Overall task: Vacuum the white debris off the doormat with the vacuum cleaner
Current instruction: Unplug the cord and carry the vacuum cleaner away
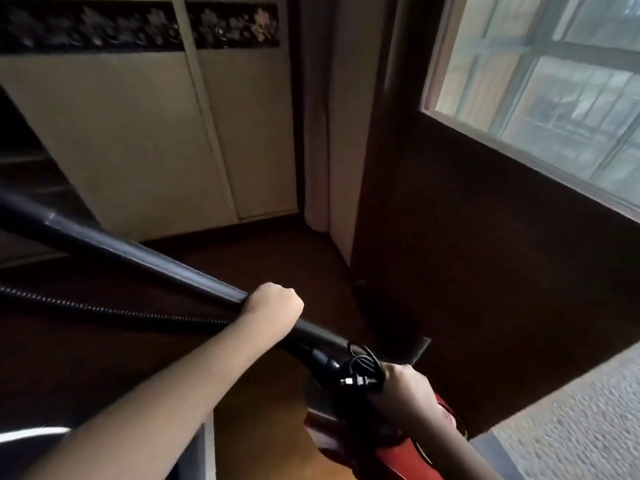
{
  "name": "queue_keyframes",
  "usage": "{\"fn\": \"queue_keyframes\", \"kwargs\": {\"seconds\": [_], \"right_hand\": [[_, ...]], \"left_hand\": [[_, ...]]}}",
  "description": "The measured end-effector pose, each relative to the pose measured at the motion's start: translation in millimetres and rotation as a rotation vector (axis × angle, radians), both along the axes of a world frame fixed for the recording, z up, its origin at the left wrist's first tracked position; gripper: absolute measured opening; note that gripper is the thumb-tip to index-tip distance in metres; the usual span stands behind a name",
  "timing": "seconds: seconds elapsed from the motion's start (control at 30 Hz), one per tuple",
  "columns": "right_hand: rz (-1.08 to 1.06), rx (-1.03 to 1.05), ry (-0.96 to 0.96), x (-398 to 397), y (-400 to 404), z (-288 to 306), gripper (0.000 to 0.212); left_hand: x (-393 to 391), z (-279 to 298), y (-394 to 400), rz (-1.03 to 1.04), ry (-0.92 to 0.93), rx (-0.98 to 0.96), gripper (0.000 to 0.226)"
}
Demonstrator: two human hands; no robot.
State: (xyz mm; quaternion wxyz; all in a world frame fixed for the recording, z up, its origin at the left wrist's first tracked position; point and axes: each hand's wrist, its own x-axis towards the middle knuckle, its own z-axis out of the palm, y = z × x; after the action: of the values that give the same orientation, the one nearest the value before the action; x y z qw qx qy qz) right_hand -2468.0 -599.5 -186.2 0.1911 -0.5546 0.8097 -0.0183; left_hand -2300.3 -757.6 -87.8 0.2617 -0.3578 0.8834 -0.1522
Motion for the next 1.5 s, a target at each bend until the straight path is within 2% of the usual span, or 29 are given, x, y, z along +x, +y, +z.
{"fn": "queue_keyframes", "kwargs": {"seconds": [0.17,0.33,0.4,0.6,0.7,0.93,1.3,1.5], "right_hand": [[0.114,-0.008,-0.062,-8,-74,1,0.042],[0.297,0.021,-0.016,-3,-141,5,0.023],[0.352,0.007,0.007,4,-168,8,0.029],[0.508,-0.025,0.063,55,-258,3,0.030],[0.582,-0.010,0.091,89,-305,1,0.030],[0.661,-0.004,0.095,154,-404,6,0.028],[0.834,-0.064,0.123,232,-552,26,0.023],[0.898,-0.062,0.028,263,-651,18,0.017]], "left_hand": [[27,1,-54,0.188,0.096,0.029,0.016],[68,-2,-88,0.389,0.160,0.044,0.020],[85,-7,-98,0.426,0.192,0.043,0.019],[154,-30,-134,0.527,0.342,-0.019,0.023],[193,-39,-159,0.610,0.440,-0.032,0.017],[272,-54,-222,0.755,0.534,-0.012,0.009],[343,-51,-323,0.895,0.669,-0.035,0.010],[364,-53,-398,0.996,0.676,-0.058,0.012]]}}
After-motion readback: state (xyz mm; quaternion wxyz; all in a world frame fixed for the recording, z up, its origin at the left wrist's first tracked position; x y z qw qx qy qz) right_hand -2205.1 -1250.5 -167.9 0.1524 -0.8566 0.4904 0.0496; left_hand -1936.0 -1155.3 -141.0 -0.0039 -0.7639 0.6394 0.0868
